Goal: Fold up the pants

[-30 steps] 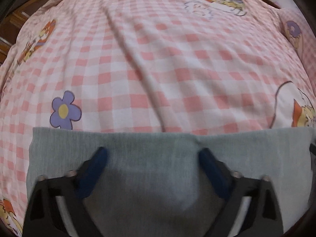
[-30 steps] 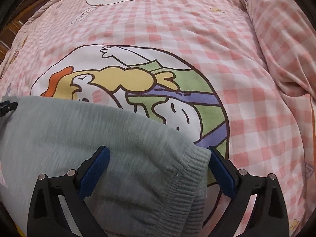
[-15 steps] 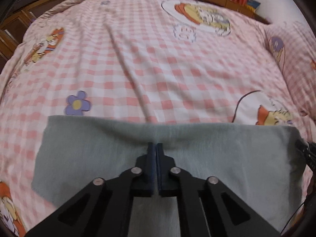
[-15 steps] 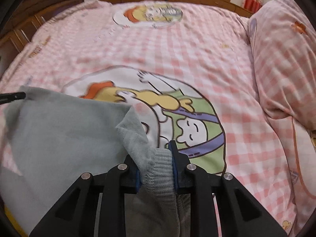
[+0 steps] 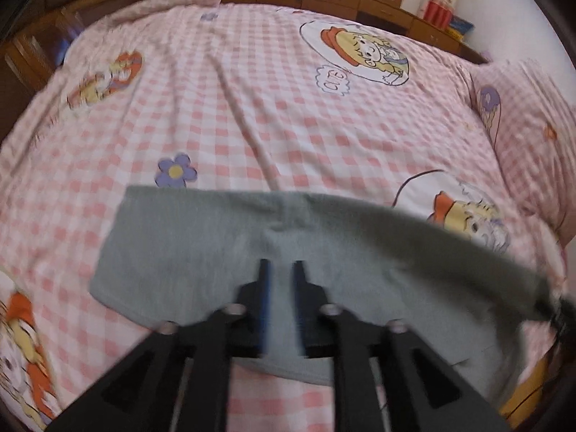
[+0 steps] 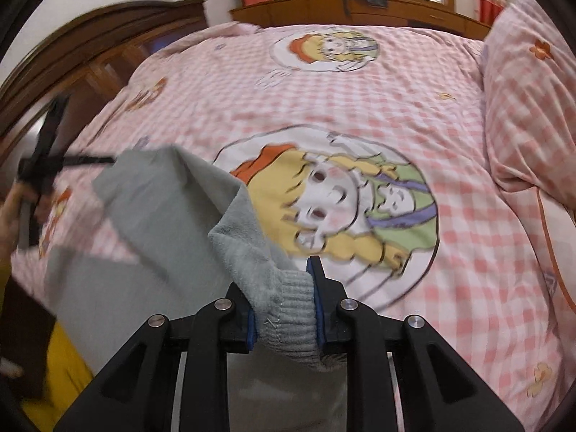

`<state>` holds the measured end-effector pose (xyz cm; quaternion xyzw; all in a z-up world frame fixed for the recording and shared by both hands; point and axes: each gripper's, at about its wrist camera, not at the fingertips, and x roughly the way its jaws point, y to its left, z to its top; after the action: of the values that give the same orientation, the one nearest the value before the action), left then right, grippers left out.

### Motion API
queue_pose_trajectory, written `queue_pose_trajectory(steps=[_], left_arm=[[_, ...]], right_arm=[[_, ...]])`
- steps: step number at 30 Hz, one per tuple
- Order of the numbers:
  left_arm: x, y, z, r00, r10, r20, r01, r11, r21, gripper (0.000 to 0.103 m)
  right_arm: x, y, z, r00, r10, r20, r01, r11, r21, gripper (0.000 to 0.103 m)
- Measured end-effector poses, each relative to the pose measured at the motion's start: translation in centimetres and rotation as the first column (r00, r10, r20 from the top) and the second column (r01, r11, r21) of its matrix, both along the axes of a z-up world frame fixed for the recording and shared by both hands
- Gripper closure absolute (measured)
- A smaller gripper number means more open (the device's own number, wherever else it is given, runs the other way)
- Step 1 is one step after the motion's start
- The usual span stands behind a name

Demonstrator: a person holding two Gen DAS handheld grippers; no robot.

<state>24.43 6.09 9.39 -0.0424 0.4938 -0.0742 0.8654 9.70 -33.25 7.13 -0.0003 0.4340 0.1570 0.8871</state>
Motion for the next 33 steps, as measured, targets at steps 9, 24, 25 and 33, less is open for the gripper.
queue_pose_trajectory(steps=[9, 24, 25, 33], left_arm=[[1.4, 0.6, -3.1, 0.988, 0.109, -0.112, -0.122, 0.986, -0.113, 0.042], [0.0, 2.1, -4.4, 0.976, 0.184, -0.119, -0.193, 0.978, -0.074, 0.042], [0.1, 2.1, -4.7, 0.974, 0.189, -0.128, -0.2, 0.977, -0.077, 0.042], [0.1, 1.4, -6.6, 0.958, 0.222, -0.18, -0.244, 0.963, -0.113, 0.04]], right_arm=[[-3.0, -0.5, -3.9, 0.997, 0.024, -0.08, -0.024, 1.0, 0.002, 0.08], [-0.8, -4.0, -0.2, 0.995, -0.096, -0.025, 0.1, 0.975, 0.199, 0.08], [-0.7, -4.0, -0.3, 0.995, -0.098, -0.029, 0.101, 0.975, 0.199, 0.08], [-0.3, -4.6, -0.3, 0.992, -0.122, -0.039, 0.128, 0.969, 0.212, 0.08]])
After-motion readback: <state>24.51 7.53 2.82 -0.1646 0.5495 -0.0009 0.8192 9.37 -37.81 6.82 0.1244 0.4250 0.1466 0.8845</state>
